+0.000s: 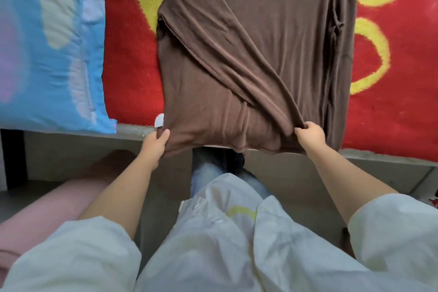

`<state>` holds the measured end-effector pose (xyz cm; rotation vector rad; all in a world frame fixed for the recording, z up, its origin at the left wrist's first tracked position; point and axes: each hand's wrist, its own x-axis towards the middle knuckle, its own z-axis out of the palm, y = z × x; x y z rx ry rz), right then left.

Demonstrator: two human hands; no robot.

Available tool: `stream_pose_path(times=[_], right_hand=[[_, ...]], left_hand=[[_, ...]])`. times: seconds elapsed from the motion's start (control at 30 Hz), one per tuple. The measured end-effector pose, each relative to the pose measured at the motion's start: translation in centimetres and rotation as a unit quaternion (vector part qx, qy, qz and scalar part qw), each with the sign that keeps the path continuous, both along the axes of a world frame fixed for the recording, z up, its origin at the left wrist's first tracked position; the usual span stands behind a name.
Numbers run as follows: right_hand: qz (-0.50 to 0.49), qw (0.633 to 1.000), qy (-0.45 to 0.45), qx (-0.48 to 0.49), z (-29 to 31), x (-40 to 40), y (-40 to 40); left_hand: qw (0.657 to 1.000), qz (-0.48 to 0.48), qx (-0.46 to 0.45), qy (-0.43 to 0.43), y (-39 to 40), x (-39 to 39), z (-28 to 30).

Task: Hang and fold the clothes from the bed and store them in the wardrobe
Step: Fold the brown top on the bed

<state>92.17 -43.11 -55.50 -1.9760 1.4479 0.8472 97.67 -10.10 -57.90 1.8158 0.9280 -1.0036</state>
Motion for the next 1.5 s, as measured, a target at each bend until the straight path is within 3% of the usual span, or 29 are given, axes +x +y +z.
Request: stream_pose_path(times=[0.07, 0.17, 0.33, 0.43, 0.5, 0.6, 0.7, 0.87, 0.97, 1.03, 1.1, 1.23, 1.37, 1.43, 1.5], right_hand=[[-0.147, 0.986, -0.045, 0.071, 0.1, -0.1, -1.0], [-0.319, 0.930, -0.109, 0.147, 0.2, -0.2, -2.1], [-0.353, 0.897, -0.171, 0.202, -0.4, -0.8, -2.2], [-0.341, 0.904, -0.166, 0.198, -1.2, -1.4, -1.7], [-0.318, 0.918, -0.156, 0.179, -1.6, -1.9, -1.5], [-0.204, 0.965, -0.118, 0.111, -2.2, -2.6, -2.1], [-0.109, 0.988, -0.077, 0.080, -2.6, -3.2, -2.6], [-0.094, 0.995, 0.004, 0.017, -1.3, -3.3, -3.8], [-0.074, 0.994, -0.017, -0.076, 0.1, -2.6, -6.1], [-0.075, 0.992, -0.035, -0.100, 0.4, -2.5, -7.5], [-0.074, 0.996, -0.005, -0.052, 0.4, -2.5, -9.0], [-0.012, 0.998, 0.055, 0.015, -0.3, -2.8, -10.6], [-0.011, 0.999, 0.034, 0.026, -0.9, -3.7, -11.6], [-0.025, 0.998, 0.020, 0.063, -0.4, -4.1, -13.3], [0.024, 0.997, 0.030, 0.071, 0.5, -4.6, -14.9]], left_hand=[[0.997, -0.039, 0.053, -0.032, 0.7, -0.3, -0.1], [0.984, -0.124, 0.117, -0.054, 1.0, -0.1, -0.4], [0.942, -0.168, 0.287, -0.036, -2.7, -0.4, 0.0], [0.914, -0.202, 0.333, -0.116, -5.7, -1.2, 0.7], [0.900, -0.242, 0.325, -0.159, -7.4, -1.4, 0.9], [0.888, -0.284, 0.304, -0.196, -9.9, -0.7, 0.8], [0.855, -0.376, 0.248, -0.257, -12.2, 0.3, 0.2], [0.728, -0.591, 0.126, -0.323, -15.9, 2.9, 0.2], [0.664, -0.658, 0.063, -0.349, -19.1, 5.0, 0.1], [0.645, -0.679, 0.046, -0.349, -20.9, 5.9, 0.2], [0.628, -0.717, 0.057, -0.295, -22.5, 6.5, 0.3], [0.621, -0.742, 0.117, -0.226, -24.5, 7.0, 0.4], [0.616, -0.753, 0.139, -0.186, -25.3, 7.4, 0.5], [0.646, -0.733, 0.135, -0.165, -25.6, 7.3, 0.9], [0.694, -0.694, 0.116, -0.155, -25.6, 7.2, 1.3]])
